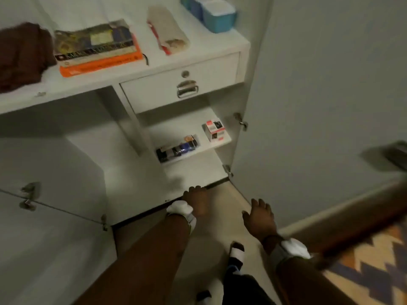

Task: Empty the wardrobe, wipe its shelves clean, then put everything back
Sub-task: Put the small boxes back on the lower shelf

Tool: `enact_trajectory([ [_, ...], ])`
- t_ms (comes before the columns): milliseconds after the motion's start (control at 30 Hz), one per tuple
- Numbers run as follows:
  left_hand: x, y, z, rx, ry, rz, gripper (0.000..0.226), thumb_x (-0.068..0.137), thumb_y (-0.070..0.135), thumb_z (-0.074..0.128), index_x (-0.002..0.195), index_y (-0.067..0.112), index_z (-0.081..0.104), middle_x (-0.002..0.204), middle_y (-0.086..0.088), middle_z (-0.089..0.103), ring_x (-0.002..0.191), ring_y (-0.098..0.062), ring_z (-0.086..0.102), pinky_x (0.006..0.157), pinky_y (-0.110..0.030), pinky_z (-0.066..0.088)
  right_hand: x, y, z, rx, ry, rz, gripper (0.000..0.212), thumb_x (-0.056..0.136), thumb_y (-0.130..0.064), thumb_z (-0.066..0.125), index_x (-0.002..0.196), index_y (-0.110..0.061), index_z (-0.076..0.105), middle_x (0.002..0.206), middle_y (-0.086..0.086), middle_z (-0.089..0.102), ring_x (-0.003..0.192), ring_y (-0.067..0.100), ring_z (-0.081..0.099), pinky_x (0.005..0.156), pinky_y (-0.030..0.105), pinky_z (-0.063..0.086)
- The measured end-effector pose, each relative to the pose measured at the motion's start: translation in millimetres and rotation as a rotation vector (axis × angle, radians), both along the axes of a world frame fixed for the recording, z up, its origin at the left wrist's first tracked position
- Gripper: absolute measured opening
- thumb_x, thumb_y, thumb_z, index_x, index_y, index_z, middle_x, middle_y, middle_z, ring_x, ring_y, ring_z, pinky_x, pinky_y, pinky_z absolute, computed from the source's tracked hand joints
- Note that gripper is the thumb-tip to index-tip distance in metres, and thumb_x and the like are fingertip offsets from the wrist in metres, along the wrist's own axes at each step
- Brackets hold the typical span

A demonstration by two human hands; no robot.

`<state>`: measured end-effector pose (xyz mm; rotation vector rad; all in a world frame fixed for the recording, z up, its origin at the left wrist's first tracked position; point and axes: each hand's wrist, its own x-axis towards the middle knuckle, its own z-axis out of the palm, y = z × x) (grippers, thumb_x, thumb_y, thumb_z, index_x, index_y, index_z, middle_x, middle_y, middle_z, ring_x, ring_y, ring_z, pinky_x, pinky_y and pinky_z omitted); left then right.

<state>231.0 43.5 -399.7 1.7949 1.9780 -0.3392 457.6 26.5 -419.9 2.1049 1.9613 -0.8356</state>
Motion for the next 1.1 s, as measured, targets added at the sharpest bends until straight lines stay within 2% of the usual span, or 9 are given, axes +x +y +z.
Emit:
enact_trajectory([
  [200, 70, -86, -13, -0.182, -0.095, -0.233, 0.025, 0.093, 0.025, 0.056, 0.111, 0.009, 0.066, 0.114, -0.011, 0.066, 0.106, -0.031, 0.064, 0.089, -0.033, 0.051, 116, -148, -8, -0.148, 0.054, -0.253, 0.038, 0.094, -0.037, 0.048, 0.122, -0.013, 0.060, 0.125, 0.014, 0.062, 0.115, 0.036, 0.059, 0.096, 0.039, 0.050],
  [333, 132, -132, -38, -0.277, -0.151, -0.426, 0.046, 0.091, 0.038, 0.042, 0.098, -0.001, 0.066, 0.106, -0.017, 0.067, 0.101, -0.034, 0.065, 0.085, -0.032, 0.049, 200, -239, -31, -0.146, 0.084, -0.495, 0.048, 0.087, -0.051, 0.045, 0.118, -0.019, 0.065, 0.114, 0.012, 0.070, 0.106, 0.035, 0.064, 0.090, 0.039, 0.054],
  [400, 174, -157, -43, -0.280, -0.152, -0.547, 0.049, 0.092, 0.039, 0.044, 0.094, -0.004, 0.068, 0.101, -0.019, 0.068, 0.096, -0.035, 0.066, 0.083, -0.032, 0.049, 233, -289, -22, -0.155, 0.069, -0.573, 0.039, 0.090, -0.039, 0.047, 0.112, -0.014, 0.067, 0.114, 0.016, 0.068, 0.106, 0.037, 0.063, 0.092, 0.040, 0.052],
  [500, 262, -198, -50, -0.303, -0.123, -0.717, 0.027, 0.097, 0.030, 0.054, 0.101, 0.007, 0.068, 0.112, -0.012, 0.068, 0.105, -0.032, 0.063, 0.088, -0.034, 0.051, 289, -366, 0, -0.102, 0.066, -0.762, 0.025, 0.094, -0.024, 0.051, 0.108, -0.009, 0.065, 0.113, 0.017, 0.068, 0.108, 0.037, 0.063, 0.091, 0.039, 0.050],
  [600, 352, -243, -45, -0.326, -0.108, -0.895, 0.030, 0.103, 0.034, 0.046, 0.116, 0.014, 0.064, 0.127, -0.006, 0.062, 0.116, -0.027, 0.059, 0.096, -0.034, 0.047, 344, -436, 5, -0.084, 0.023, -0.879, 0.010, 0.094, -0.021, 0.053, 0.094, -0.015, 0.061, 0.103, 0.014, 0.067, 0.101, 0.035, 0.062, 0.081, 0.038, 0.045],
  [700, 440, -294, -45, -0.256, -0.113, -0.972, 0.032, 0.103, 0.032, 0.045, 0.128, 0.022, 0.062, 0.130, -0.006, 0.062, 0.114, -0.026, 0.061, 0.094, -0.035, 0.050, 409, -509, -7, -0.015, 0.023, -1.007, 0.015, 0.090, -0.022, 0.051, 0.076, -0.016, 0.049, 0.084, 0.011, 0.057, 0.088, 0.037, 0.059, 0.068, 0.037, 0.040],
  [867, 550, -371, -48, -0.320, -0.090, -1.040, 0.023, 0.100, 0.023, 0.054, 0.115, 0.010, 0.066, 0.120, -0.009, 0.065, 0.107, -0.027, 0.061, 0.077, -0.030, 0.040, 523, -594, -22, 0.026, -0.026, -1.119, 0.024, 0.078, -0.026, 0.044, 0.088, -0.012, 0.062, 0.096, 0.016, 0.066, 0.092, 0.039, 0.061, 0.081, 0.039, 0.051],
  [933, 585, -392, -40, -0.346, -0.120, -1.080, 0.021, 0.100, 0.020, 0.054, 0.113, 0.007, 0.066, 0.111, -0.006, 0.063, 0.102, -0.028, 0.060, 0.071, -0.029, 0.035, 555, -612, -17, 0.080, -0.098, -1.194, 0.035, 0.083, -0.024, 0.047, 0.111, -0.009, 0.063, 0.114, 0.018, 0.063, 0.106, 0.041, 0.056, 0.094, 0.046, 0.048],
  [1100, 669, -440, -44, -0.388, -0.167, -1.150, 0.025, 0.100, 0.025, 0.051, 0.102, 0.007, 0.069, 0.100, -0.008, 0.067, 0.086, -0.023, 0.059, 0.069, -0.032, 0.042, 625, -669, -24, 0.118, -0.196, -1.552, 0.067, 0.086, -0.023, 0.057, 0.147, -0.006, 0.034, 0.152, 0.021, 0.033, 0.134, 0.046, 0.034, 0.107, 0.059, 0.037],
])
